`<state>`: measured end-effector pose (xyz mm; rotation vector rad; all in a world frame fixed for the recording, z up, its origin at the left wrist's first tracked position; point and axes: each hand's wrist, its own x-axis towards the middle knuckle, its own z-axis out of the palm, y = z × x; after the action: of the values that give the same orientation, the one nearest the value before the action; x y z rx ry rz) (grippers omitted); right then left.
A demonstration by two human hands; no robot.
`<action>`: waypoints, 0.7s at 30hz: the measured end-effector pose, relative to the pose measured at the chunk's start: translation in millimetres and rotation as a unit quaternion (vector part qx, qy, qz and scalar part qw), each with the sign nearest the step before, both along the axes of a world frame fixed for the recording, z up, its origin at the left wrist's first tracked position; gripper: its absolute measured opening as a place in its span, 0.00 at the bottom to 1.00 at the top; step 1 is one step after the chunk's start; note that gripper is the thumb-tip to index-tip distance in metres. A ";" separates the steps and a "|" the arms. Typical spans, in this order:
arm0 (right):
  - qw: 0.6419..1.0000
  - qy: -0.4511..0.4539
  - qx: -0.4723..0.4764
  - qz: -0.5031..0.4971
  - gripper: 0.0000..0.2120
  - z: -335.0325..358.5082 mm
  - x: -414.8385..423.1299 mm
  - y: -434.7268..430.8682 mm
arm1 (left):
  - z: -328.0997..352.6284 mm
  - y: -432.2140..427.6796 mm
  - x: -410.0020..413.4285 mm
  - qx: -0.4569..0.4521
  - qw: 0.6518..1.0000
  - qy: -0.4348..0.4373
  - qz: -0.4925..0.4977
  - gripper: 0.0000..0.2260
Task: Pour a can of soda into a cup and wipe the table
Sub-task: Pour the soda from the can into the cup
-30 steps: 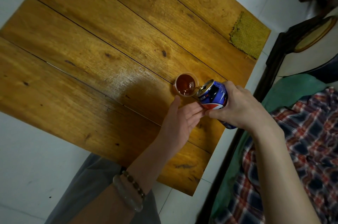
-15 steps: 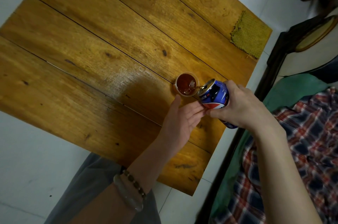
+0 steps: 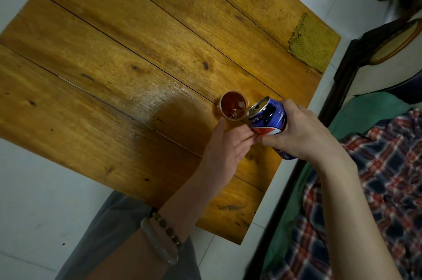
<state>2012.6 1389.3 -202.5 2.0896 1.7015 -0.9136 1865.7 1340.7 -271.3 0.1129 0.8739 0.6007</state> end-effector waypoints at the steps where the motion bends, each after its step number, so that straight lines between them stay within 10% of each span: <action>1: 1.000 0.011 0.005 -0.007 0.32 0.0 0.1 -0.7 | 0.8 -0.1 -0.6 0.009 1.000 0.007 -0.001 0.26; 11: 0.981 0.145 0.101 -0.076 0.31 -7.2 -0.4 -11.7 | 16.5 1.8 -9.5 0.140 0.986 0.095 -0.011 0.35; 21: 0.924 0.263 0.222 -0.166 0.33 -17.1 -42.0 -13.7 | 29.5 18.5 -38.3 0.240 0.959 0.151 0.013 0.20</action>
<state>1970.6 1375.7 -219.6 2.6709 1.9878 -1.4024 1827.4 1359.2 -241.8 0.6470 1.0105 0.8265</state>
